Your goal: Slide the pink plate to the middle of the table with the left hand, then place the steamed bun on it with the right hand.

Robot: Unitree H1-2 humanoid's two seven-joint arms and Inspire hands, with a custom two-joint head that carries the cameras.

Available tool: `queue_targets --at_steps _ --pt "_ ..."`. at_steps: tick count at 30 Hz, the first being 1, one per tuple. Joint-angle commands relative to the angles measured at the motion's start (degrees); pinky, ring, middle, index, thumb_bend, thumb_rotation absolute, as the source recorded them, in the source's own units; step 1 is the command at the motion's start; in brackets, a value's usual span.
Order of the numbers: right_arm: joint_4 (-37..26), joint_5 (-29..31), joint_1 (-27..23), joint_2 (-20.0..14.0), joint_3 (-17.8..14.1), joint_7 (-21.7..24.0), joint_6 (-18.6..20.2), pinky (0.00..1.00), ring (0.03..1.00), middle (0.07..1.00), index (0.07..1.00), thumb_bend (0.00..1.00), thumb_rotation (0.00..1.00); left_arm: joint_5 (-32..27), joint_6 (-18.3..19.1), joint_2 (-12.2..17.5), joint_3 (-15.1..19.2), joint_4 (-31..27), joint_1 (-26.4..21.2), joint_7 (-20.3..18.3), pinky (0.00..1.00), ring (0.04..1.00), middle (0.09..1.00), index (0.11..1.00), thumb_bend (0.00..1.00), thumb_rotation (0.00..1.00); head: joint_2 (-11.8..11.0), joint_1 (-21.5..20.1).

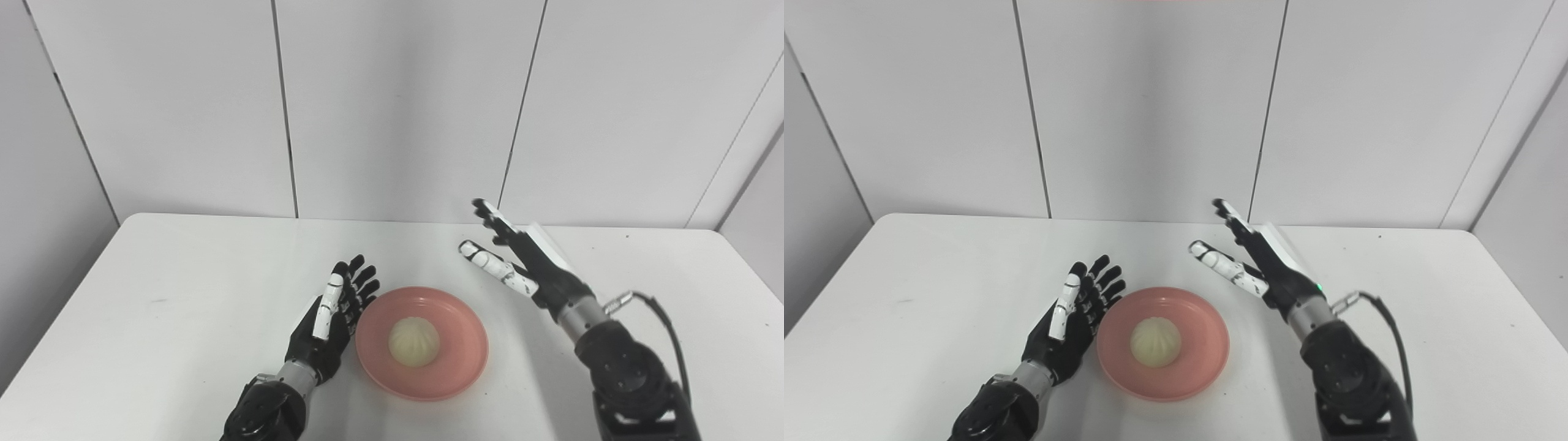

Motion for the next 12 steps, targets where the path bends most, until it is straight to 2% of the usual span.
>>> queue_targets --at_steps 1,3,5,7,9,10,12 --pt "-1.0 3.8 -1.2 1.5 -1.7 -2.5 1.8 0.97 0.993 0.999 1.000 0.83 1.00 2.0 1.9 0.7 0.7 1.7 3.3 2.5 1.00 0.999 1.000 1.000 0.62 1.00 -0.2 -0.1" --pt "0.3 6.1 -0.3 2.7 -3.0 -4.4 1.9 0.99 0.999 1.000 1.000 0.82 1.00 2.6 1.3 0.7 0.7 1.2 3.9 2.9 1.00 1.000 1.000 1.000 0.63 1.00 -0.4 -0.2" --pt "2.8 9.9 0.9 4.3 -4.9 -6.7 -1.9 1.00 1.000 1.000 1.000 0.74 1.00 2.8 1.0 0.5 1.0 0.3 4.6 3.3 1.00 1.000 1.000 1.000 0.64 1.00 -0.5 -0.1" --pt "4.7 13.0 1.8 5.7 -6.2 -9.1 -6.3 1.00 1.000 1.000 1.000 0.69 1.00 2.8 0.9 0.3 1.3 -0.3 5.0 3.7 1.00 1.000 1.000 1.000 0.63 1.00 -0.8 0.3" --pt "7.9 15.6 3.5 6.9 -7.1 -11.4 -13.6 1.00 1.000 1.000 1.000 0.63 1.00 2.8 0.6 0.1 1.6 -0.8 5.5 4.1 1.00 1.000 1.000 1.000 0.63 1.00 -0.8 0.8" --pt "9.7 16.3 4.4 7.1 -7.1 -12.1 -17.1 1.00 1.000 1.000 1.000 0.61 1.00 2.8 0.6 0.0 1.7 -1.0 5.7 4.2 1.00 1.000 1.000 1.000 0.63 1.00 -0.8 1.1" --pt "12.0 16.9 5.6 7.0 -6.7 -13.1 -21.3 1.00 1.000 1.000 1.000 0.57 1.00 2.9 0.5 0.0 1.9 -1.4 6.1 4.3 1.00 1.000 1.000 1.000 0.64 1.00 -1.0 1.1"
